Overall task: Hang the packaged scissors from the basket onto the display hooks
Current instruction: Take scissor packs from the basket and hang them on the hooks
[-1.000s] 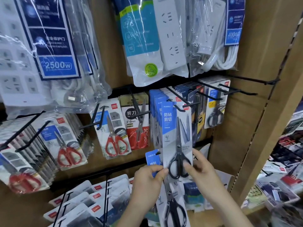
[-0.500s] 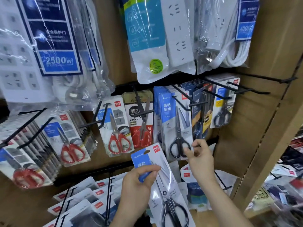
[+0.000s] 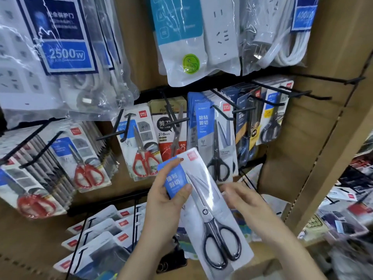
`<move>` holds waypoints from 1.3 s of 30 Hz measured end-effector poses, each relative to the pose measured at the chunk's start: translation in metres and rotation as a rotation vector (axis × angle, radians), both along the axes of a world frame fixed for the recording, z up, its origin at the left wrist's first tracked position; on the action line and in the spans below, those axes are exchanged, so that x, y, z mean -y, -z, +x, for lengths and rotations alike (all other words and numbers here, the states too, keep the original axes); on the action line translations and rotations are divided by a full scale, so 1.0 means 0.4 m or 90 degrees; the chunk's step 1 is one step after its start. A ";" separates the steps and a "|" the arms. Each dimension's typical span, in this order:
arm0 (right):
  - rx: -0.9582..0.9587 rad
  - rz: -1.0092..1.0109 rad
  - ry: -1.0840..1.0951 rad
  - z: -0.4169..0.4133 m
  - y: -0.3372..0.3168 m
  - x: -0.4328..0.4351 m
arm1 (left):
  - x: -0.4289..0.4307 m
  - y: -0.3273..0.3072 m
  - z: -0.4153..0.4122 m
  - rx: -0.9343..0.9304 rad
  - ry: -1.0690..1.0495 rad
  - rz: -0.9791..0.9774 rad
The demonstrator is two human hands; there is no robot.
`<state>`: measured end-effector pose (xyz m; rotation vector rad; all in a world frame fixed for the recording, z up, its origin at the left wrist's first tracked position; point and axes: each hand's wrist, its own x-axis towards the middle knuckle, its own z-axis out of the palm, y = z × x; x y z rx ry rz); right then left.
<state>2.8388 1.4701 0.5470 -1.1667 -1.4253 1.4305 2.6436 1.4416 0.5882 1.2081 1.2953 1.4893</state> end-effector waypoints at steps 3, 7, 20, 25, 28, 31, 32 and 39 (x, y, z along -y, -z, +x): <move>-0.080 -0.010 -0.139 0.007 -0.007 0.066 | -0.008 -0.015 0.011 0.035 -0.025 0.042; -0.135 0.041 0.005 0.005 -0.002 0.092 | -0.006 -0.026 0.030 0.064 -0.015 0.014; -0.214 0.054 0.087 0.030 0.021 0.104 | -0.025 -0.078 0.092 -0.126 0.114 -0.005; -0.257 0.066 0.140 0.044 0.005 0.106 | -0.071 -0.153 0.106 -0.120 0.128 0.082; -0.267 0.084 0.147 0.042 -0.003 0.089 | -0.107 -0.170 0.115 -0.141 0.113 0.109; -0.277 0.068 0.139 0.040 -0.009 0.072 | -0.135 -0.168 0.128 -0.133 0.090 0.102; -0.273 0.067 0.136 0.040 -0.012 0.069 | -0.140 -0.168 0.130 -0.131 0.081 0.095; -0.251 0.036 0.151 0.037 -0.020 0.043 | -0.186 -0.137 0.119 -0.125 0.053 0.049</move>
